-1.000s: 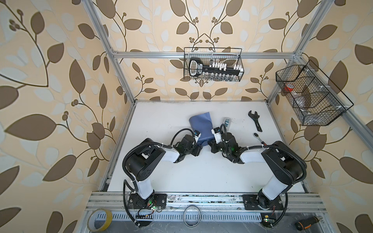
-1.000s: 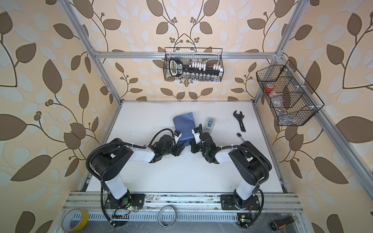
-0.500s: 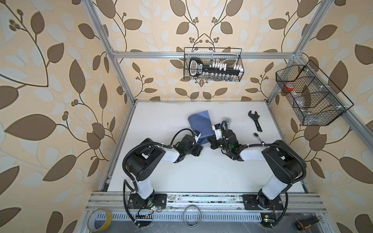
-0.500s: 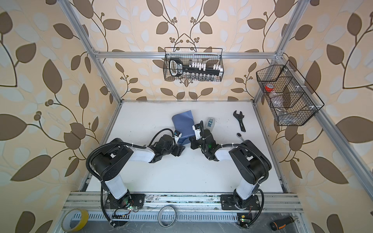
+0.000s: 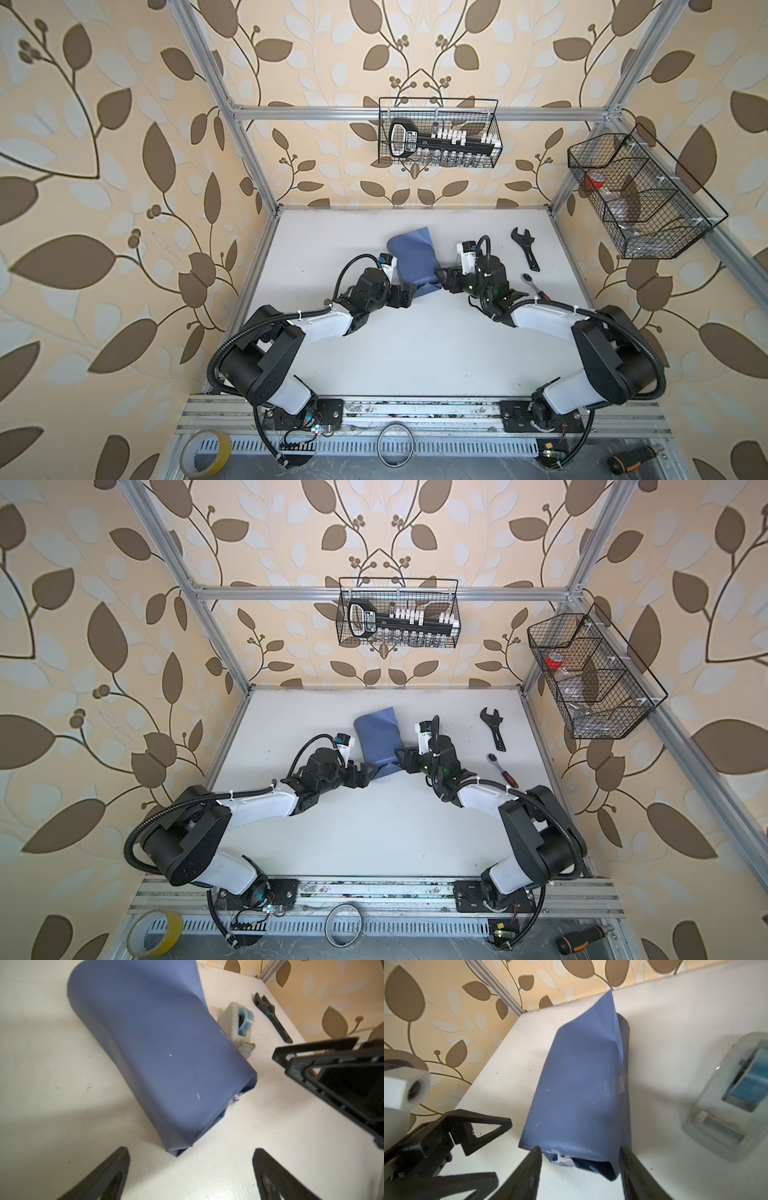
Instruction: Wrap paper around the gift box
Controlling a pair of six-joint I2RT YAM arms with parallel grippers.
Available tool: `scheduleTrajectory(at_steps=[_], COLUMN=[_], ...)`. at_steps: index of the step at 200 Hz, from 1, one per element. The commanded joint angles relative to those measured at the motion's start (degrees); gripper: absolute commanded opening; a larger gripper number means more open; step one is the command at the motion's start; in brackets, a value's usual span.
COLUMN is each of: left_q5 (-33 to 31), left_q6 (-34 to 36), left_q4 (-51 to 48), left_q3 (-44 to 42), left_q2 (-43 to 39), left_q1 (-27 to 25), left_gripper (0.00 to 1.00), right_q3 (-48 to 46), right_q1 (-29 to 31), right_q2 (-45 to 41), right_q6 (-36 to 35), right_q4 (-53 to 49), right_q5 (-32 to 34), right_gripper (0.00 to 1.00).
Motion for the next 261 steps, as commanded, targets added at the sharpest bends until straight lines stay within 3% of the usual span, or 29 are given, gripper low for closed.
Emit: scheduleTrajectory(at_steps=[1, 35, 49, 105, 205, 261], left_q5=[5.8, 7.1, 7.3, 10.6, 11.1, 10.9], left_q6=[-9.1, -8.1, -7.8, -8.7, -7.6, -7.1], left_q4=[-6.1, -12.0, -13.3, -13.0, -12.6, -13.0], left_q3=[5.6, 12.2, 14.3, 19.9, 20.1, 20.2], left_q2=[1.5, 5.3, 7.5, 15.5, 17.2, 17.2], left_q1=[2.8, 4.2, 4.6, 5.8, 5.8, 5.8], left_gripper=[0.92, 0.92, 0.92, 0.85, 0.84, 0.84], right_q3=[6.6, 5.6, 3.5, 2.4, 5.6, 6.1], right_q1=[0.1, 0.2, 0.2, 0.5, 1.1, -0.4], right_q2=[5.1, 4.2, 2.6, 2.9, 7.0, 8.1], right_q6=[1.9, -5.1, -9.1, -12.3, -10.3, -7.7], right_q4=[-6.1, -9.7, -9.5, -9.2, -9.0, -7.3], right_q5=[1.0, 2.5, 1.9, -1.1, -1.2, -5.5], right_gripper=[0.67, 0.88, 0.92, 0.92, 0.87, 0.84])
